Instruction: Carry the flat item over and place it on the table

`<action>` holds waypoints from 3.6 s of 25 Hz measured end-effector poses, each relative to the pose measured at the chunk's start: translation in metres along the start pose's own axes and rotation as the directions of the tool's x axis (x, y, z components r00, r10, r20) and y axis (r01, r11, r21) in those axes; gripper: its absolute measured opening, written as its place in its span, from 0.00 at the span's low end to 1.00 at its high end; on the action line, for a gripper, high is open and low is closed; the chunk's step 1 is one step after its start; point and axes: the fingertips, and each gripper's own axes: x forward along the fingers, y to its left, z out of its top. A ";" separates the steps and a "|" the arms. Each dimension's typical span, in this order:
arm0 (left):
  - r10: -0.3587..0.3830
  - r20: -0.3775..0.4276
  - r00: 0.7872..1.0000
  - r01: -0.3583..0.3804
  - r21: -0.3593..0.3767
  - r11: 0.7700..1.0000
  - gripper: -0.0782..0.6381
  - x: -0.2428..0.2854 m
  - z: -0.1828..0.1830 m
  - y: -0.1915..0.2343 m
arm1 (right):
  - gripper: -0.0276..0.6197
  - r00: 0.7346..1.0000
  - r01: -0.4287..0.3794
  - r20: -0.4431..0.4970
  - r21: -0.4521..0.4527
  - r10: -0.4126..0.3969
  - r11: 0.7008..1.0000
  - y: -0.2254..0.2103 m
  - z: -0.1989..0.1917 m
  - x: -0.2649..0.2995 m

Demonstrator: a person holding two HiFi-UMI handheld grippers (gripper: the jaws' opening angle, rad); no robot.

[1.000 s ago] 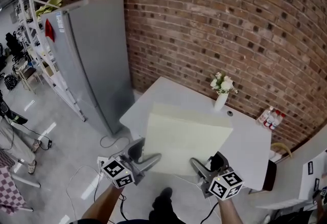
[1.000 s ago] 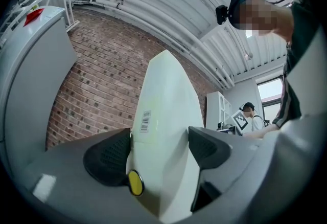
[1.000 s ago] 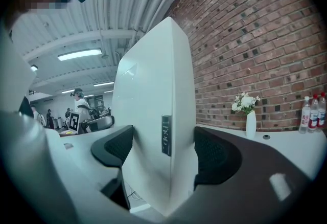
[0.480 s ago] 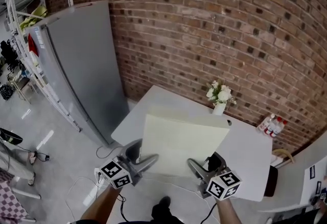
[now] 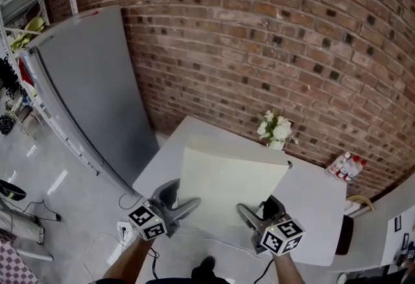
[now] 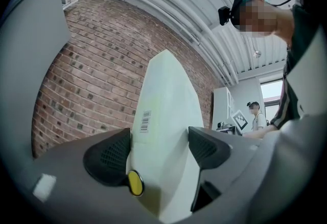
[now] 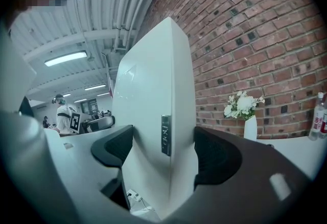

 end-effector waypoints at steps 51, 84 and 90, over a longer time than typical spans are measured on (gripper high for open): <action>-0.196 -0.248 0.949 0.123 -0.281 0.952 0.61 0.151 -0.140 0.105 | 0.61 0.948 0.297 -0.192 0.253 -0.253 0.921 -0.161 -0.083 0.061; -0.148 -0.491 0.858 -0.101 -0.444 0.890 0.61 0.135 -0.273 0.131 | 0.61 0.896 0.383 -0.399 0.477 -0.194 0.791 -0.196 -0.218 0.079; -0.089 -0.526 0.846 -0.196 -0.462 0.865 0.61 0.141 -0.289 0.143 | 0.61 0.887 0.414 -0.408 0.497 -0.215 0.763 -0.212 -0.228 0.088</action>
